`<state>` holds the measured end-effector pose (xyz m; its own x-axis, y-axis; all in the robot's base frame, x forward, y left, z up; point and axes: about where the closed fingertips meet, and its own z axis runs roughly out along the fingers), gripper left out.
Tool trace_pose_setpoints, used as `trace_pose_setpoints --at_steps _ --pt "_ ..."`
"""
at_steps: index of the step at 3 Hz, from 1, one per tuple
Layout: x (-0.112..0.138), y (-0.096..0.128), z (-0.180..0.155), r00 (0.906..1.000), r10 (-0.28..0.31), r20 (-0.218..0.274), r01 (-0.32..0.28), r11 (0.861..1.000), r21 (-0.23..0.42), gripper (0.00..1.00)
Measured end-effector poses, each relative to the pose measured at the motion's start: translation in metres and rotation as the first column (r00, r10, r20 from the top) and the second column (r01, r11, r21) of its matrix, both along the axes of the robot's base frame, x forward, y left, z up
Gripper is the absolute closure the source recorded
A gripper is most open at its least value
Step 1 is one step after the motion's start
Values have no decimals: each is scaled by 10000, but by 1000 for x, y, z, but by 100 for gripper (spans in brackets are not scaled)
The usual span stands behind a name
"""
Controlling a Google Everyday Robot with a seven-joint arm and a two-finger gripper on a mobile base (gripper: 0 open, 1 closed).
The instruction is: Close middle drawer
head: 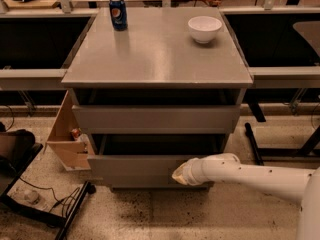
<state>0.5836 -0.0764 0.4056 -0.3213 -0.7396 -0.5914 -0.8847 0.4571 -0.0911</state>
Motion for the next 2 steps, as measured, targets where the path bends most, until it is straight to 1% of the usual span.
trace_pose_setpoints --at_steps 1,2 --pt "41 -2 6 9993 109 363 -111 9999 39 100" --pt "43 -4 7 9991 107 407 -109 9999 32 82"
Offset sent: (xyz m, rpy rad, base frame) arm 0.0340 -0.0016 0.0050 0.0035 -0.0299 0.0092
